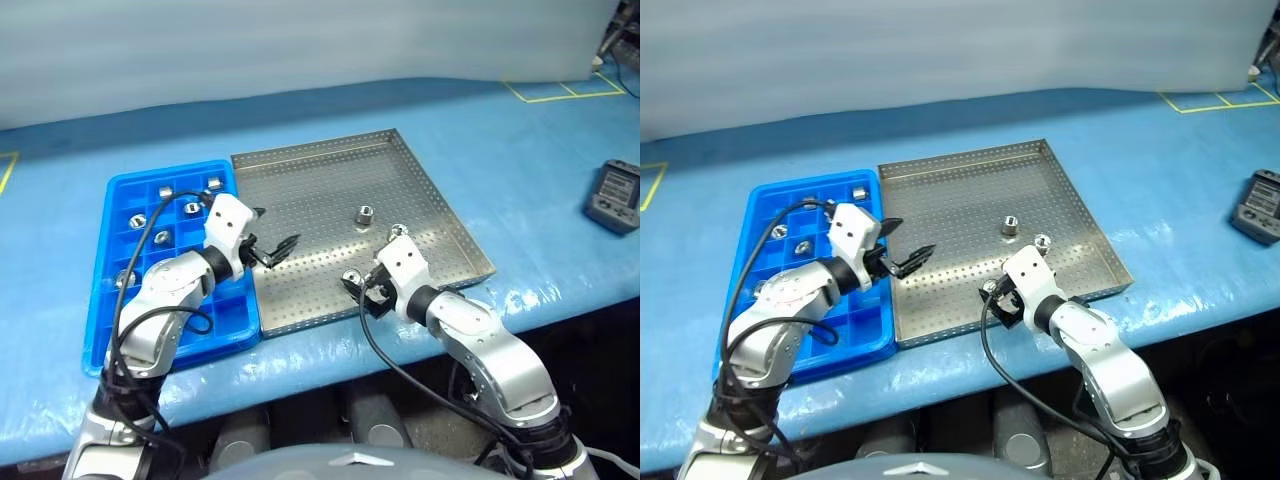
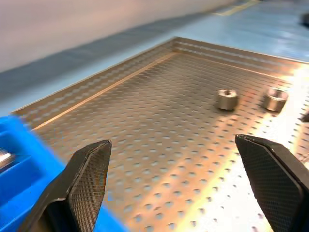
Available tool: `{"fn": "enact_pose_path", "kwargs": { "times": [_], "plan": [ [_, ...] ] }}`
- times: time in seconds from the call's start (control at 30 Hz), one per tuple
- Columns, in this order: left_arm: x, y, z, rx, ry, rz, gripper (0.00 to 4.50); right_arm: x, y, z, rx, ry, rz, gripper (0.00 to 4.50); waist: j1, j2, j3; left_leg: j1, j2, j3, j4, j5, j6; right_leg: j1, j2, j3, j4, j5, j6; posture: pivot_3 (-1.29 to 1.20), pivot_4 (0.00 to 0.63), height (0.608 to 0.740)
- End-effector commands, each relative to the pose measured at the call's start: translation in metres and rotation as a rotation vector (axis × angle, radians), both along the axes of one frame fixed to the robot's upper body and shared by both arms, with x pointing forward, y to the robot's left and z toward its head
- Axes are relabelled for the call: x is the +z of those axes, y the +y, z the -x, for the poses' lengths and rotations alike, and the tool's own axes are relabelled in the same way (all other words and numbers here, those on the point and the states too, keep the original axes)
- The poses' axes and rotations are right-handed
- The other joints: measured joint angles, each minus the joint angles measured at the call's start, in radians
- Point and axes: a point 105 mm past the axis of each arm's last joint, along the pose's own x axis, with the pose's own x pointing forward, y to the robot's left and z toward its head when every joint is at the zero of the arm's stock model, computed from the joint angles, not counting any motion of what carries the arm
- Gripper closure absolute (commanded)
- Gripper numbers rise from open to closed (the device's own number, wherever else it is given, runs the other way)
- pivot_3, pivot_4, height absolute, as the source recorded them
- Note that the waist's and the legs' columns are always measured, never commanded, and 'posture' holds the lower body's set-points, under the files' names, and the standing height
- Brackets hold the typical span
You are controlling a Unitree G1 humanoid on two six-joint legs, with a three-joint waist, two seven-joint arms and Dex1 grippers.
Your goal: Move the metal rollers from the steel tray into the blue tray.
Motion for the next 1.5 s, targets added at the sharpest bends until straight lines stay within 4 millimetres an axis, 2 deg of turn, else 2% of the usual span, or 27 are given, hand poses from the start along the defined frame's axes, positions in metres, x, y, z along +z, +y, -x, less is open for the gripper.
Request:
{"fn": "enact_pose_path", "kwargs": {
  "times": [0.03, 0.13, 0.3, 0.53, 0.77, 0.87, 0.9, 1.03, 1.1, 1.3, 1.43, 1.5],
  "plan": [
    [-0.007, -0.022, -0.003, -0.151, 0.016, -0.056, 0.04, 0.004, -0.002, 0.013, 0.02, 0.001, 0.014, 0.0, -0.014, 0.0, 0.0, 0.0, 0.0, 0.0, 0.0, 0.0, 0.0, 0.0, 0.0, 0.0, 0.0, 0.0, 0.0, -0.27, 0.15, 0.74],
    [-0.017, -0.036, -0.005, -0.237, 0.049, -0.094, 0.04, -0.001, -0.002, 0.023, 0.035, 0.036, 0.019, 0.0, -0.033, 0.0, 0.0, 0.0, 0.0, 0.0, 0.0, 0.0, 0.0, 0.0, 0.0, 0.0, 0.0, 0.0, 0.0, -0.29, 0.15, 0.74],
    [-0.032, -0.049, -0.003, -0.342, 0.087, -0.153, 0.04, -0.001, -0.002, 0.028, 0.032, 0.047, 0.014, 0.0, -0.071, 0.0, 0.0, 0.0, 0.0, 0.0, 0.0, 0.0, 0.0, 0.0, 0.0, 0.001, 0.0, 0.0, 0.0, -0.32, 0.15, 0.74],
    [-0.046, -0.057, -0.001, -0.386, 0.112, -0.185, 0.04, -0.002, -0.002, 0.028, 0.022, 0.049, 0.013, 0.0, -0.109, 0.0, 0.0, 0.0, 0.0, 0.0, 0.0, 0.0, 0.0, 0.0, 0.0, 0.001, 0.0, 0.0, 0.001, -0.32, 0.15, 0.74],
    [-0.065, -0.06, 0.006, -0.41, 0.144, -0.248, 0.04, -0.002, 0.005, 0.024, 0.035, 0.041, 0.005, 0.0, -0.122, 0.0, 0.0, 0.0, 0.0, 0.0, -0.001, 0.0, 0.0, 0.0, 0.0, 0.001, 0.0, 0.0, 0.001, -0.31, 0.15, 0.74],
    [-0.069, -0.059, 0.006, -0.399, 0.14, -0.271, 0.65, -0.001, 0.006, 0.023, 0.04, 0.039, 0.006, 0.0, -0.122, 0.0, 0.0, 0.0, 0.0, 0.0, -0.001, 0.0, 0.0, 0.0, 0.0, 0.002, 0.0, 0.0, 0.001, -0.3, 0.15, 0.74],
    [-0.069, -0.059, 0.006, -0.396, 0.14, -0.27, 0.97, -0.001, 0.007, 0.023, 0.041, 0.038, 0.006, 0.0, -0.123, 0.0, 0.0, 0.0, 0.0, 0.0, -0.001, 0.0, 0.0, 0.0, 0.0, 0.002, 0.0, 0.0, 0.001, -0.3, 0.15, 0.74],
    [-0.057, -0.054, 0.002, -0.331, 0.103, -0.214, 2.32, -0.001, 0.01, 0.021, 0.055, 0.035, 0.005, 0.0, -0.124, 0.0, 0.0, 0.0, 0.0, 0.001, -0.001, 0.0, 0.001, 0.0, 0.0, 0.002, 0.001, 0.0, 0.001, -0.28, 0.15, 0.74],
    [-0.046, -0.049, -0.002, -0.271, 0.068, -0.163, 2.85, -0.001, 0.013, 0.021, 0.07, 0.036, 0.003, 0.0, -0.125, 0.0, 0.0, 0.0, 0.0, 0.001, -0.001, 0.0, 0.001, 0.0, 0.0, 0.002, 0.001, 0.0, 0.001, -0.26, 0.15, 0.74],
    [-0.001, -0.022, -0.009, -0.014, -0.051, 0.073, 2.85, -0.001, 0.023, 0.017, 0.121, 0.036, -0.002, 0.0, -0.121, -0.001, 0.0, 0.0, 0.002, 0.001, -0.001, 0.0, 0.001, 0.002, 0.002, 0.003, 0.002, 0.001, 0.002, -0.21, 0.15, 0.74],
    [0.03, 0.019, -0.011, 0.276, -0.167, 0.197, 2.85, 0.003, 0.035, 0.013, 0.174, 0.021, -0.018, 0.0, -0.117, -0.001, 0.001, 0.002, 0.003, 0.002, -0.001, 0.0, 0.001, 0.003, 0.003, 0.003, 0.002, 0.001, 0.002, -0.13, 0.15, 0.74],
    [0.031, 0.051, -0.008, 0.463, -0.212, 0.187, 2.85, 0.008, 0.044, 0.009, 0.204, 0.002, -0.036, 0.0, -0.11, -0.002, 0.001, 0.003, 0.004, 0.001, -0.001, 0.001, 0.002, 0.003, 0.006, 0.004, 0.003, 0.001, 0.002, -0.1, 0.15, 0.74]
  ]
}}
